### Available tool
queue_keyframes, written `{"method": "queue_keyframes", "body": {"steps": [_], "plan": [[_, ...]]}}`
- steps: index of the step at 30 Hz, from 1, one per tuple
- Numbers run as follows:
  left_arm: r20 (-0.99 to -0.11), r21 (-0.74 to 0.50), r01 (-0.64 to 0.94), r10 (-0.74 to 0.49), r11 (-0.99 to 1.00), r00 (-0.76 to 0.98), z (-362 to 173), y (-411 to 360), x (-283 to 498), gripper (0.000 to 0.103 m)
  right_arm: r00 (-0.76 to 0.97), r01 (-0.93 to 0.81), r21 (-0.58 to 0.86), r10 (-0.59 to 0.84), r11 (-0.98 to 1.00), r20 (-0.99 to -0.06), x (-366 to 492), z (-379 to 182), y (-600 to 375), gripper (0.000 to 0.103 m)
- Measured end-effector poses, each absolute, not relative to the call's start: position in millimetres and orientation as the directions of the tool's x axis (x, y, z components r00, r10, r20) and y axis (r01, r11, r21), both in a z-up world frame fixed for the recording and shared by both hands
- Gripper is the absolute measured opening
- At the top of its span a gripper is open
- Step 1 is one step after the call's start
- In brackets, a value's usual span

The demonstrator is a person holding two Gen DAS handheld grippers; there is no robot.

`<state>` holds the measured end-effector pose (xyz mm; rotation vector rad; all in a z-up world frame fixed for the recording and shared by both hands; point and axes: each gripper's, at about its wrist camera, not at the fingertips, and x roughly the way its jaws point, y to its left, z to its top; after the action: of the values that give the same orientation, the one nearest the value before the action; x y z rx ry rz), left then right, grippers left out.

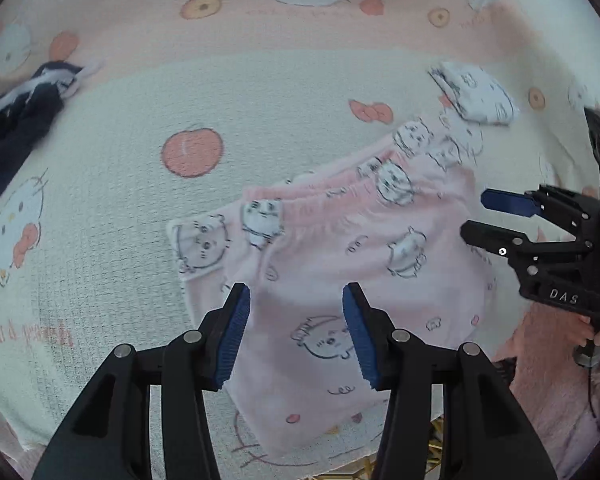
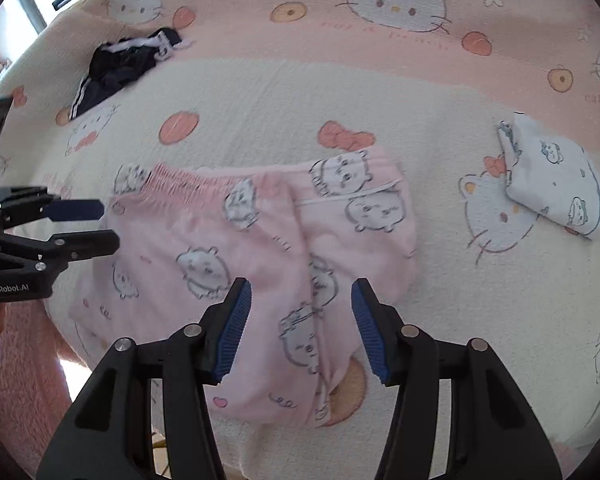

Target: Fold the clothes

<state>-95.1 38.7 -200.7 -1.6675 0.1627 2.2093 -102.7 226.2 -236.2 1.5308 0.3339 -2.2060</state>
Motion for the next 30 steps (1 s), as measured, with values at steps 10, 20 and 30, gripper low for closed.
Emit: {"method": "queue_keyframes", "body": {"steps": [10,20,30], "plan": [[-0.958,-0.034,-0.351,0.131,-0.936,-0.257,-193,20,-75,0.051,-0.391,0.378,-0.042,-0.117,-0.925,-0.913,-91,-237,249,0.054],[-0.984,0.026,-0.503,0.067,-0.864,-0.166,-220,46,-40,0.052,-0.31,0.545,-0.08,-0.112,-0.834,-0.944,-42,-261,213,0.052],[-0.981,0.031,-0.382,0.045,-0.924,-0.19,-200,-2,-39,0.056,-0.34,0.344,0.023,-0.147,-0.939,-0.929,-53,-239,279,0.062]]}}
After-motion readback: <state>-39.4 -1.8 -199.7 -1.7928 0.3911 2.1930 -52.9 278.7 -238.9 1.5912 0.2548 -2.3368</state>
